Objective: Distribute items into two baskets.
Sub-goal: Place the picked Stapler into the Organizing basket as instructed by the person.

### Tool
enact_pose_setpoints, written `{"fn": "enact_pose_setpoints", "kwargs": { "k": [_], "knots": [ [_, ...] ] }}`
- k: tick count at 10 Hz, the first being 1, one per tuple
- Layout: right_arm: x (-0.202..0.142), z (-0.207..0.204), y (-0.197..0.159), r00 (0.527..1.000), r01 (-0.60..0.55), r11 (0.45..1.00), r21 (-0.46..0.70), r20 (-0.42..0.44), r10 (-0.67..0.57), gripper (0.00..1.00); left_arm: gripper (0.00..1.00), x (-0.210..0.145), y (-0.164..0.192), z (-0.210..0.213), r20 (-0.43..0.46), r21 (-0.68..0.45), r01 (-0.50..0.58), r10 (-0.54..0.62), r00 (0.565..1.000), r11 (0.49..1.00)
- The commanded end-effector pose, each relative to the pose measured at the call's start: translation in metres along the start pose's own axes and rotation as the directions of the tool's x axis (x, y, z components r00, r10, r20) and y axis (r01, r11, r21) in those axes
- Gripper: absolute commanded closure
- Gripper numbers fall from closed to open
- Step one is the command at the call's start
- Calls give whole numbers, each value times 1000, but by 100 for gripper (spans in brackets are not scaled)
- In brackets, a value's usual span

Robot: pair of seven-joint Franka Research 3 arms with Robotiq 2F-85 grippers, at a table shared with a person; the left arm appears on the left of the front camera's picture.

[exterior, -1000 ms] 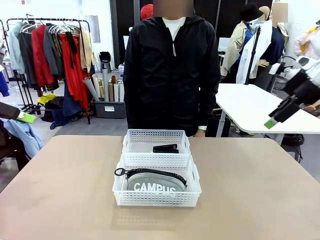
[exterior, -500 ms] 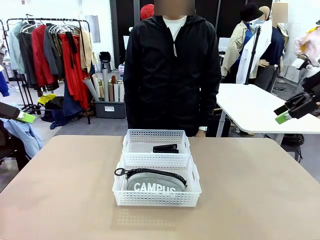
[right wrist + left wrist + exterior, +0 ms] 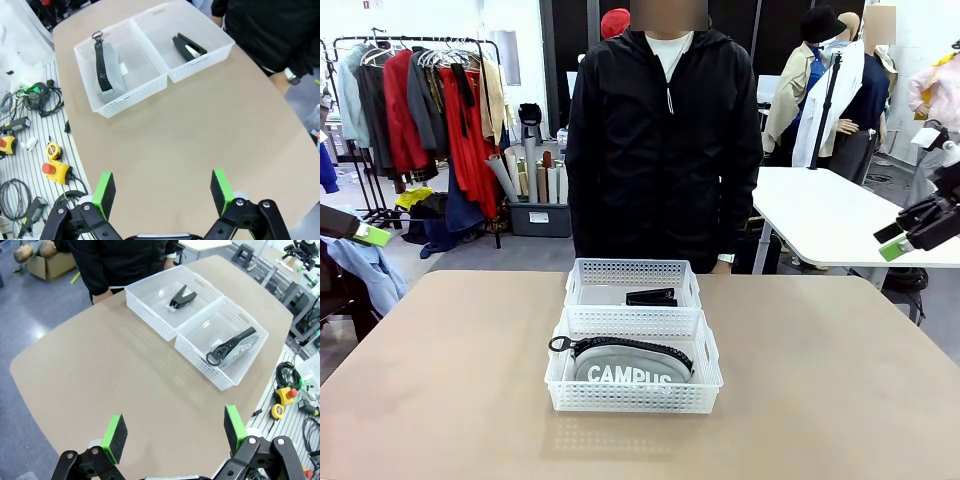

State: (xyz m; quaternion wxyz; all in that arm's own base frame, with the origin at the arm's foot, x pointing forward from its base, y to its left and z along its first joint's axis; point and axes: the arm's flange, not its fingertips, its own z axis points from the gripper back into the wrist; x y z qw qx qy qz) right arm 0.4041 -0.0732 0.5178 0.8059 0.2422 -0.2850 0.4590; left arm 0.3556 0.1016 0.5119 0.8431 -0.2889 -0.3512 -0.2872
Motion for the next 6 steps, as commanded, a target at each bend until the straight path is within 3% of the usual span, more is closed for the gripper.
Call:
{"fn": "enact_pose_setpoints", "kwargs": {
  "k": [1,6],
  "knots": [
    [3,3,-4,1000,-5,1000,0,13,5,0,0,0,1,-1,22,-9,15,-14,1000,1000],
    [3,3,-4,1000,-5,1000,0,13,5,0,0,0,1,-1,22,-9,15,-14,1000,1000]
  ]
}}
